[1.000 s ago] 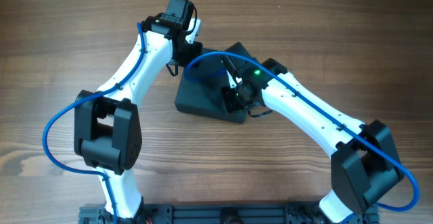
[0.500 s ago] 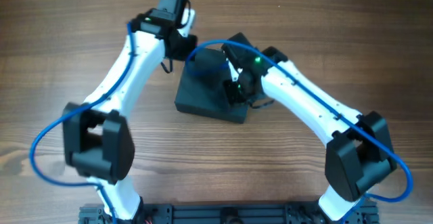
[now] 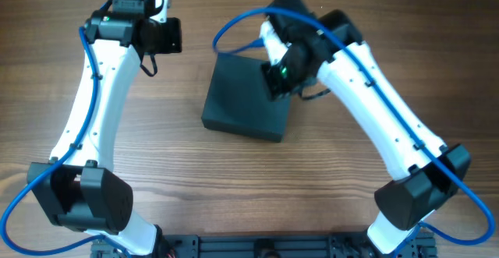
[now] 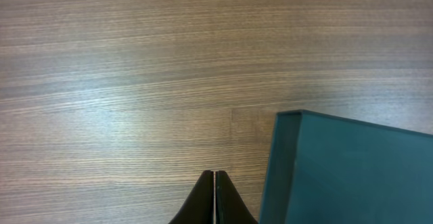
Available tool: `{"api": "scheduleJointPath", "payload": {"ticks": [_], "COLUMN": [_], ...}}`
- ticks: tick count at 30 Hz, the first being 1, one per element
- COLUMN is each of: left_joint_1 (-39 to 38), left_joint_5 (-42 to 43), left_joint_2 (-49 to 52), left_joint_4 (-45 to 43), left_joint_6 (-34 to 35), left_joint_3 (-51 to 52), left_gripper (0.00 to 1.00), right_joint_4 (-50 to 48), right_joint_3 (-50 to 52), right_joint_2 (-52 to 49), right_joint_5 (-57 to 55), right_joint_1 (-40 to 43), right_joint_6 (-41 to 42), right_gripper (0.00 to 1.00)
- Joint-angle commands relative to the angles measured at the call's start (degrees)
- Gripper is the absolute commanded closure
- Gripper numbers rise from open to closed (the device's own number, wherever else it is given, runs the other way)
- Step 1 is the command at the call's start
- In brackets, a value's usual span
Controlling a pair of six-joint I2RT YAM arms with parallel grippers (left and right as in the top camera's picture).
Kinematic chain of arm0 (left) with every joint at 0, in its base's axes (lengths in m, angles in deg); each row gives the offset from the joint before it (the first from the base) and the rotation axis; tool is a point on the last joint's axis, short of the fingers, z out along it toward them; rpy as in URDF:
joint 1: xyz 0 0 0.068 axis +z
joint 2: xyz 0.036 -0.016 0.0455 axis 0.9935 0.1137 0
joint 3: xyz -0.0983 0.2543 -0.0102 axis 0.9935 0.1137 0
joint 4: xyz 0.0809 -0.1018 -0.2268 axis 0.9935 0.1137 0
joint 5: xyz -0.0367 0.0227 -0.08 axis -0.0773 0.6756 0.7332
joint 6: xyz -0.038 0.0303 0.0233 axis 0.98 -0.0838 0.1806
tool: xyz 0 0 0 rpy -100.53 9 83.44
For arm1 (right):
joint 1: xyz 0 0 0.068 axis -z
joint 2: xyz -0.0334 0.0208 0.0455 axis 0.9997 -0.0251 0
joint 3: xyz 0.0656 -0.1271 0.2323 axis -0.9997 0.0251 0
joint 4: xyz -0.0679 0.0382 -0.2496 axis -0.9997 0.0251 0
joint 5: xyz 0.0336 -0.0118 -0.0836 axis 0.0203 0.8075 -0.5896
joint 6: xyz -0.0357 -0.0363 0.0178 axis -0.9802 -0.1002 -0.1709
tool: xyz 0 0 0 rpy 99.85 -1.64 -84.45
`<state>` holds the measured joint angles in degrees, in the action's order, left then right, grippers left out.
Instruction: Pack container
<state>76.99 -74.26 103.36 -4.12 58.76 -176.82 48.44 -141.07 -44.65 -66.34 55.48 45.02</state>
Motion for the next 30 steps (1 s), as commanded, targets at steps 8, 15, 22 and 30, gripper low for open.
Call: {"api": "scheduleJointPath", "payload": {"ticks": [8, 15, 22, 30], "left_joint_1": [3.43, 4.09, 4.09, 4.09], "left_joint_5": [3.3, 6.27, 6.69, 6.71], "left_joint_2": [2.8, 6.56, 7.65, 7.65], "left_joint_4": [-1.16, -1.79, -2.25, -2.49], "left_joint_6": [0.74, 0.72, 0.72, 0.74], "left_joint_3": [-0.55, -0.55, -0.55, -0.55], "left_gripper": [0.96, 0.96, 0.96, 0.96], "right_joint_4": [0.04, -4.39, -12.35, -19.1], "right_joint_3": [0.46, 7.98, 20.28, 28.72], "right_joint_2": [-0.33, -0.33, -0.33, -0.33], "right_joint_5": [-4.17, -4.59, -3.5, -2.4], "right_joint_1": [-10.86, -10.73, -10.73, -10.73], "right_joint_6": [2.29, 3.23, 4.24, 3.98], "right_gripper": [0.96, 0.96, 0.96, 0.96]}}
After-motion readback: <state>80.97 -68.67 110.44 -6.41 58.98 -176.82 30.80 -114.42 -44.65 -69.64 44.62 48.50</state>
